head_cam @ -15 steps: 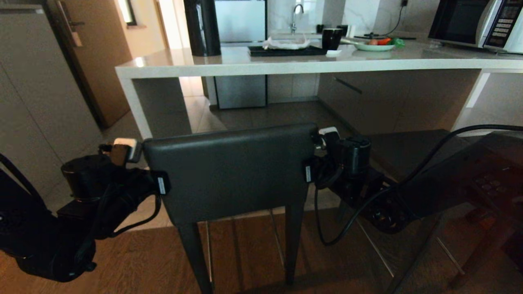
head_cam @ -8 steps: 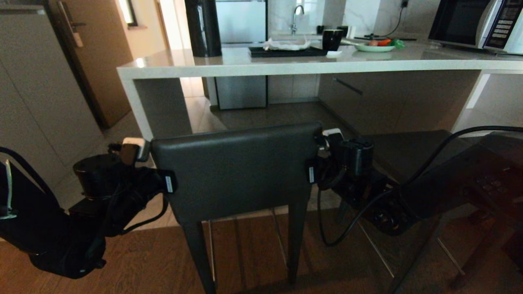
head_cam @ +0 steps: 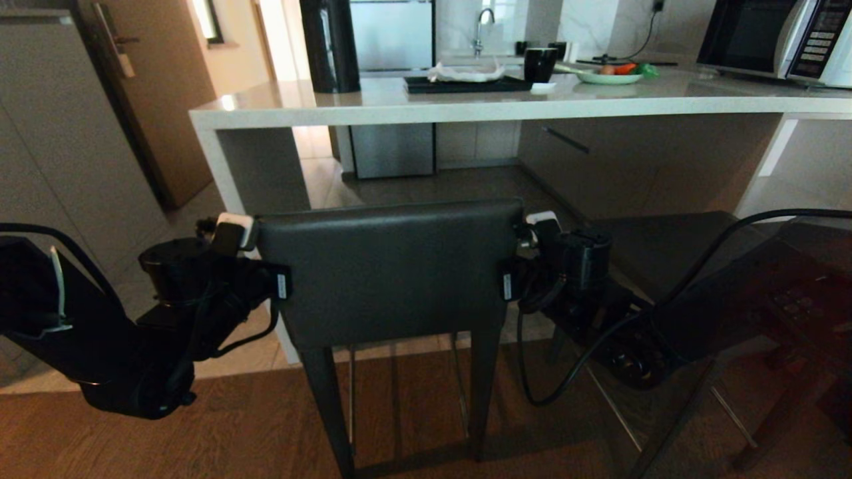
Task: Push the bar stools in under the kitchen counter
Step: Push the gray chair back under the dining table
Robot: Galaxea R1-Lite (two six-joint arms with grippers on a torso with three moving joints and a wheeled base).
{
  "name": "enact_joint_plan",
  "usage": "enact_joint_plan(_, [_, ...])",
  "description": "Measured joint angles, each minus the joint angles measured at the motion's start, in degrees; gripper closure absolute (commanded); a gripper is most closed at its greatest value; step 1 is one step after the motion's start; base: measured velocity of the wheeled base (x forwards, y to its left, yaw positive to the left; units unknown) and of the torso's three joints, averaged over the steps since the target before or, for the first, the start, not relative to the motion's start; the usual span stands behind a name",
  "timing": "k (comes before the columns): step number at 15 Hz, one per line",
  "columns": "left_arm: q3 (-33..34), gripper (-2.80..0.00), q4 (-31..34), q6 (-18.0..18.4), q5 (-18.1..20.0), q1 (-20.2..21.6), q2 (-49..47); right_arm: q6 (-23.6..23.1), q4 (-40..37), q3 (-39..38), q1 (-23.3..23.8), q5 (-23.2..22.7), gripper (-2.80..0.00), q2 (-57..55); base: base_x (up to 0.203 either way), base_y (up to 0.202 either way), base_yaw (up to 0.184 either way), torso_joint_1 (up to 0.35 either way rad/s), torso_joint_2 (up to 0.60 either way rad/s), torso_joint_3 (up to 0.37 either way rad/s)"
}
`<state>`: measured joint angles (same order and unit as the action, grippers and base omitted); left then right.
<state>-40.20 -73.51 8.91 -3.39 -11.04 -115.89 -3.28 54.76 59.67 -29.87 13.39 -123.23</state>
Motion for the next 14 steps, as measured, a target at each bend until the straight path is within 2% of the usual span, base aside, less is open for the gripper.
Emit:
enact_joint_plan(3, [0.1,0.00,-0.8,-1.6,2.1,1.4,-0.3,0.0,-0.2,0.3,0.0,0.2,0.00,0.1,0.000,0.000,0.000,0.000,0.00,0.000])
enact_joint_plan(12, [0.8,0.00,-0.8,-2.3,1.4,2.9,-0.6,-0.3,0.7,0.5,0.0,0.3,0.00,0.2,0.000,0.000,0.000,0.000,0.00,0.000])
enact_joint_plan(14, [1.5,0.00,-0.8,-2.3,1.4,2.9,-0.5,-0.3,0.7,0.5,0.0,0.3,0.00,0.2,0.108,0.000,0.004,-0.009,0.00,0.005])
